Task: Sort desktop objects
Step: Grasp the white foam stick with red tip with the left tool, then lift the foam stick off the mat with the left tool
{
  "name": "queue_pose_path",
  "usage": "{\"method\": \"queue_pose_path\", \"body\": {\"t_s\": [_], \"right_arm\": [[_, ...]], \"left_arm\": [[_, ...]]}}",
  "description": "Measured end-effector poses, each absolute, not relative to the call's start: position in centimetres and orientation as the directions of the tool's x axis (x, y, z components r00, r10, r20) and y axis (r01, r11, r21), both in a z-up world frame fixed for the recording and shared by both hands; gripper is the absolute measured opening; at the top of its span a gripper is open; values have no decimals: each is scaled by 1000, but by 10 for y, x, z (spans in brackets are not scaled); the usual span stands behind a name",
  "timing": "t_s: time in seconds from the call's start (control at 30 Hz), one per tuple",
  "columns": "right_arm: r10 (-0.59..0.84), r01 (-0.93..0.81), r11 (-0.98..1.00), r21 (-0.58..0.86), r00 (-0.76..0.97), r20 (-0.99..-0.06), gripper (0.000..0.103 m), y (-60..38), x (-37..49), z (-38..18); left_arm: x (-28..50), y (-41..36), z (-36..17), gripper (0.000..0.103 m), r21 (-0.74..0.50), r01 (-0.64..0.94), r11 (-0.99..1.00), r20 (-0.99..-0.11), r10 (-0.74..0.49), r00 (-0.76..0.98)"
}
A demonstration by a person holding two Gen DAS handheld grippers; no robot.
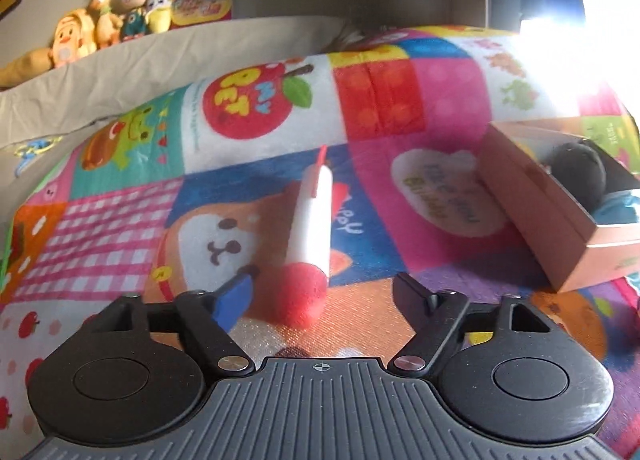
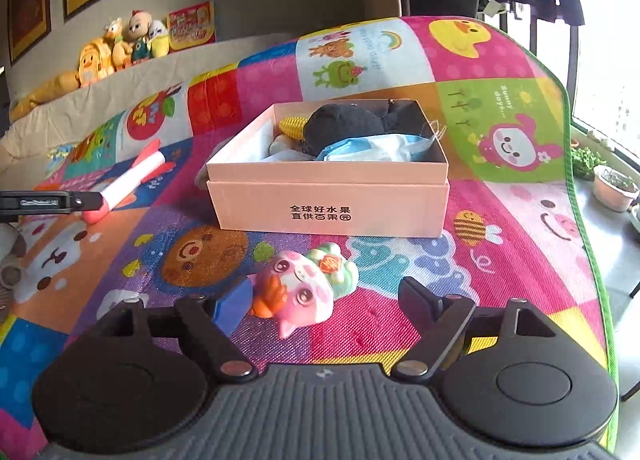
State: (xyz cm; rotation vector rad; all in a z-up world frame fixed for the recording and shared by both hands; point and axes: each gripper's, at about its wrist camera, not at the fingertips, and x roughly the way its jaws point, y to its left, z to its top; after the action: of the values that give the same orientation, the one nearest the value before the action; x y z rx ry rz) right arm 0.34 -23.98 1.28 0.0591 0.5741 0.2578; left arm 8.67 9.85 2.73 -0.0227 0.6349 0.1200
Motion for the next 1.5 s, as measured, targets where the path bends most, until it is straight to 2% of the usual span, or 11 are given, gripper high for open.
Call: {"method": "queue_pose_path", "body": {"t_s": [0.07, 0.17, 0.23, 0.3, 0.47, 0.63, 0.83, 0.9, 1.0, 1.07, 1.5], "right_arm": [[254, -207, 967, 148, 815, -521, 85, -243, 3, 8], [275, -200, 960, 198, 816, -509, 88, -248, 5, 7], [287, -195, 954, 229, 816, -502, 88, -253, 4, 6], [301, -194, 946, 259, 819, -488, 89, -257, 3, 6], [317, -185, 933, 308, 829, -462, 95, -265, 2, 5], [326, -188, 929, 320, 825, -461, 95, -266, 2, 4], [322, -184, 930, 317, 823, -468, 100, -266, 2, 4], [319, -182, 933, 310, 816, -482, 102, -265, 5, 4], [310, -174, 940, 294, 798, -518, 103, -261, 10, 3], [311, -176, 942, 287, 780, -544, 103, -259, 14, 2], [263, -165, 963, 212, 734, -625, 103, -246, 23, -3]], "left_arm": [[102, 102, 21, 76, 24, -135, 991, -619, 121, 776], [110, 98, 16, 52, 53, -126, 991, -639, 131, 758], [110, 90, 14, 47, 74, -111, 991, -640, 132, 757], [105, 79, 14, 34, 99, -81, 992, -635, 126, 762], [76, 50, 27, 34, 65, 16, 998, -625, 28, 780], [42, 25, 33, 35, -76, 130, 989, -631, -149, 761], [19, 7, 23, 63, -106, 222, 969, -636, -237, 734], [19, 7, 20, 78, -73, 205, 976, -633, -205, 747], [24, 15, 16, 91, -61, 144, 988, -645, -150, 749], [25, 20, 12, 95, -86, 128, 988, -652, -153, 743], [20, 18, 4, 100, -86, 141, 986, -635, -163, 755]]}}
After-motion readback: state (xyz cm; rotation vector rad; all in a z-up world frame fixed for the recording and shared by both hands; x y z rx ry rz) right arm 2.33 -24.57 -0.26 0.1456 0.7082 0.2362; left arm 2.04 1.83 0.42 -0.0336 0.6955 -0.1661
